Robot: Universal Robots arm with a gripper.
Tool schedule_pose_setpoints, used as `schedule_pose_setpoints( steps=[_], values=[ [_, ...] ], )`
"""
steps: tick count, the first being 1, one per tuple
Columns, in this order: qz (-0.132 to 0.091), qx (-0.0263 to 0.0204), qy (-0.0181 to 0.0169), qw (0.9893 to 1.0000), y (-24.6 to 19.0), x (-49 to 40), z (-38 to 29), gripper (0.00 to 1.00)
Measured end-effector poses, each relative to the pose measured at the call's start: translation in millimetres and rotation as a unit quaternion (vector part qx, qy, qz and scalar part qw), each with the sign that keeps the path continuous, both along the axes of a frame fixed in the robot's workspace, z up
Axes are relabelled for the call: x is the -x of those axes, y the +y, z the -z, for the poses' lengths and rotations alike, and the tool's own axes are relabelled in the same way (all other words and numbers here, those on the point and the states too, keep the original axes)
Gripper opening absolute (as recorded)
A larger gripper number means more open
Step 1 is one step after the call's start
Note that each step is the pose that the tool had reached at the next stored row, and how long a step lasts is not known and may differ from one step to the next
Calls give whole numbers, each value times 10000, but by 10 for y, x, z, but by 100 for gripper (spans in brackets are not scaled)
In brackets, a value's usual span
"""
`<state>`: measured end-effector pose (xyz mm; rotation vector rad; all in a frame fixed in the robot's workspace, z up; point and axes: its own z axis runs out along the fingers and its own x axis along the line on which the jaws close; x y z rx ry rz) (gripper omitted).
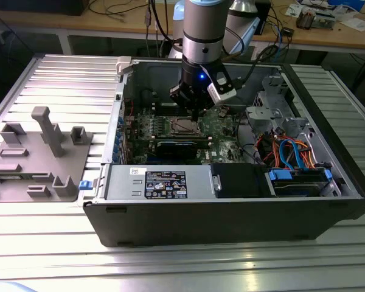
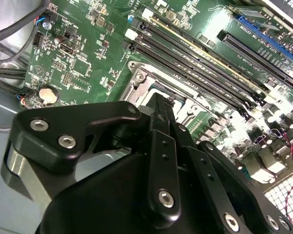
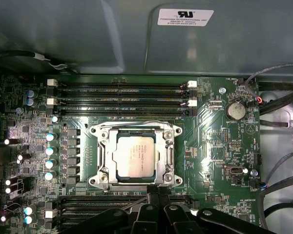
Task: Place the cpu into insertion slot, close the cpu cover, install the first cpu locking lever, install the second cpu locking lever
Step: 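Install the second cpu locking lever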
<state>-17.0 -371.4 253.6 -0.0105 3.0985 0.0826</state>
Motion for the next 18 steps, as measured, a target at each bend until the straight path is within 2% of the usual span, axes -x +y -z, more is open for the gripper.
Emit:
schedule_pose_setpoints(
  steps=[6,10,15,18],
  values=[
    [0,0,0,10000,-2,0,0,11],
    [-7,0,6,10000,-39,2,6,11],
    [-17,0,9,10000,-43,60,14,11],
    [-17,0,10,10000,-59,64,18,11]
  ],
)
